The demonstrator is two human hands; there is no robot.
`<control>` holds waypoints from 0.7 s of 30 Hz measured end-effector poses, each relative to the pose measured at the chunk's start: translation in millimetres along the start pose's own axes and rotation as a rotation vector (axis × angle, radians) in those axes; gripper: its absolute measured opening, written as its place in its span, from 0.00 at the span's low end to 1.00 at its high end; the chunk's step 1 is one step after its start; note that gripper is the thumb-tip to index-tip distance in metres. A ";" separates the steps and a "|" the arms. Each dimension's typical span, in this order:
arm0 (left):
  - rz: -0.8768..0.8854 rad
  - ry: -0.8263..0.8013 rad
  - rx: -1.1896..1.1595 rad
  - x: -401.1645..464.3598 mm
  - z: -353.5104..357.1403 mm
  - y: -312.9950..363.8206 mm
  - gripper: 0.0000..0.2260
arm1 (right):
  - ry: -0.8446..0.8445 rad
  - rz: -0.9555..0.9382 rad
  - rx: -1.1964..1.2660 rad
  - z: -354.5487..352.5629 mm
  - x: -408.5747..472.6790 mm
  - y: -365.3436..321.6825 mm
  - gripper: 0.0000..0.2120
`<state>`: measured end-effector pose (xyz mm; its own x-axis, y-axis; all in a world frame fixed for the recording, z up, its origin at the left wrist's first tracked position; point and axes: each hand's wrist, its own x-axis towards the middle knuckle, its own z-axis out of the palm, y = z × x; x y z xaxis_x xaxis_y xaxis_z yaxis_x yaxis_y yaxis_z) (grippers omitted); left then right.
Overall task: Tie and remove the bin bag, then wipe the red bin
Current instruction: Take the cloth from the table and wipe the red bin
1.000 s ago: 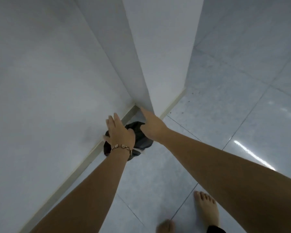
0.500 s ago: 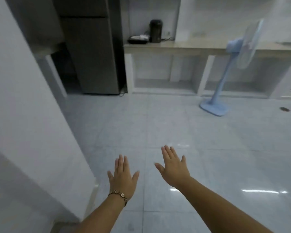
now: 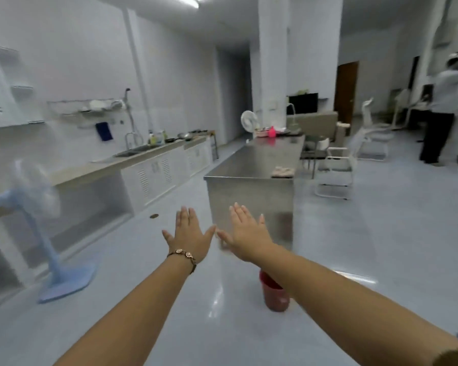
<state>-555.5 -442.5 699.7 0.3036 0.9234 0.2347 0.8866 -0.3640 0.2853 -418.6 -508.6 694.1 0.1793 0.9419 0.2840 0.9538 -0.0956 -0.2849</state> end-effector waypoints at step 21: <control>0.353 -0.192 0.032 358.6 251.4 410.5 0.38 | -0.046 0.287 -0.171 -60.6 249.8 499.7 0.38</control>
<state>5.0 -230.3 667.4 0.6486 0.7491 0.1346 0.7255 -0.6620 0.1882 117.5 -340.6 678.2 0.4387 0.8821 0.1715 0.8935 -0.4076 -0.1886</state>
